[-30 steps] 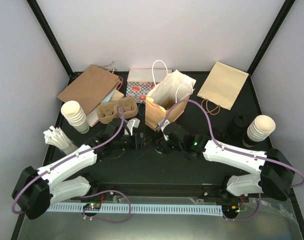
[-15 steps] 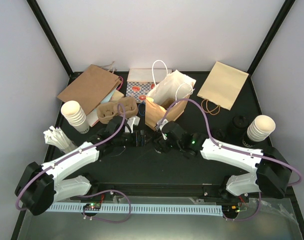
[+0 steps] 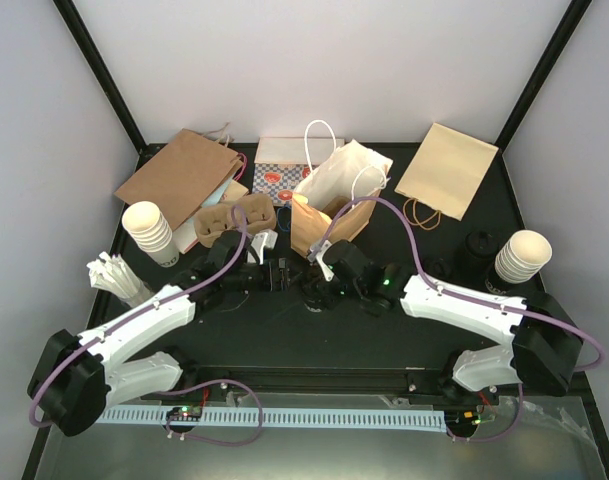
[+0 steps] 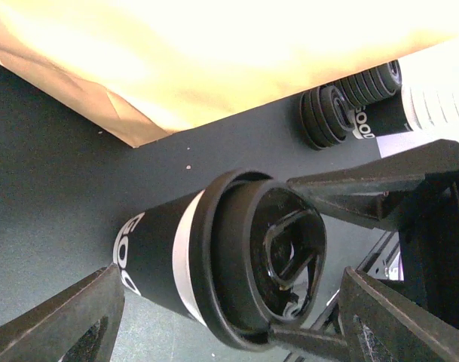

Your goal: Pack the takeout coffee

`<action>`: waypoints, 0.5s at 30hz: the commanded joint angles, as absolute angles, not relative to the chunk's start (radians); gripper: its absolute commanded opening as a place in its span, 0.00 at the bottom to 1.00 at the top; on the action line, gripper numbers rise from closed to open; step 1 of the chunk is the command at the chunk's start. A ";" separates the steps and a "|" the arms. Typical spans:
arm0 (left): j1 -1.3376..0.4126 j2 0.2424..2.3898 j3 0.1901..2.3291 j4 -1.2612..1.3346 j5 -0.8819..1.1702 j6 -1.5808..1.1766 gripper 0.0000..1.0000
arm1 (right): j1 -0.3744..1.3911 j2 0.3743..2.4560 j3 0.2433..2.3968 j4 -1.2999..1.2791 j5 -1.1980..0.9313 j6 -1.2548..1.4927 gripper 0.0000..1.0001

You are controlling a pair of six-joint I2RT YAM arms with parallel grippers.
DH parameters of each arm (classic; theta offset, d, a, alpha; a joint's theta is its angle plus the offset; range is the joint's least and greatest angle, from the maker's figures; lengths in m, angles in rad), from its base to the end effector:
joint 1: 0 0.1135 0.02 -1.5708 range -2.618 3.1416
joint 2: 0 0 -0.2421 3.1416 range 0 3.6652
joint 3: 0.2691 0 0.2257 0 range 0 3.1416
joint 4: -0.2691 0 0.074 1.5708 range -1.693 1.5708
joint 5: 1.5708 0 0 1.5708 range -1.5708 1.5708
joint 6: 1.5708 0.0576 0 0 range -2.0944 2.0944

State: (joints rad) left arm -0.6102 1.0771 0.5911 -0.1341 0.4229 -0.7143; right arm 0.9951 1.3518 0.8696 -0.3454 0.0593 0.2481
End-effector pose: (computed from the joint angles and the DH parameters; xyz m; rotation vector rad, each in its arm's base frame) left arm 0.1738 -0.1504 0.2046 0.1389 2.3920 -1.1569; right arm 0.1537 0.2305 0.2053 -0.8706 2.2994 0.4987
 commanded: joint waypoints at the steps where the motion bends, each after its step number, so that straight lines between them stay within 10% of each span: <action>1: -0.604 1.064 0.626 -0.155 0.460 -0.692 0.80 | 1.021 1.362 0.828 -0.541 -0.073 0.283 0.54; 15: -0.606 1.021 0.542 -0.134 0.497 -0.716 0.77 | 1.041 1.367 0.849 -0.631 -0.078 0.252 0.54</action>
State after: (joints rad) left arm -0.6098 1.0508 0.5671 -0.1406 0.4736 -0.7113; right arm 1.0252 1.3293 0.8917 -0.4488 -0.0113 0.2329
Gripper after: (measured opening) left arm 0.773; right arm 0.700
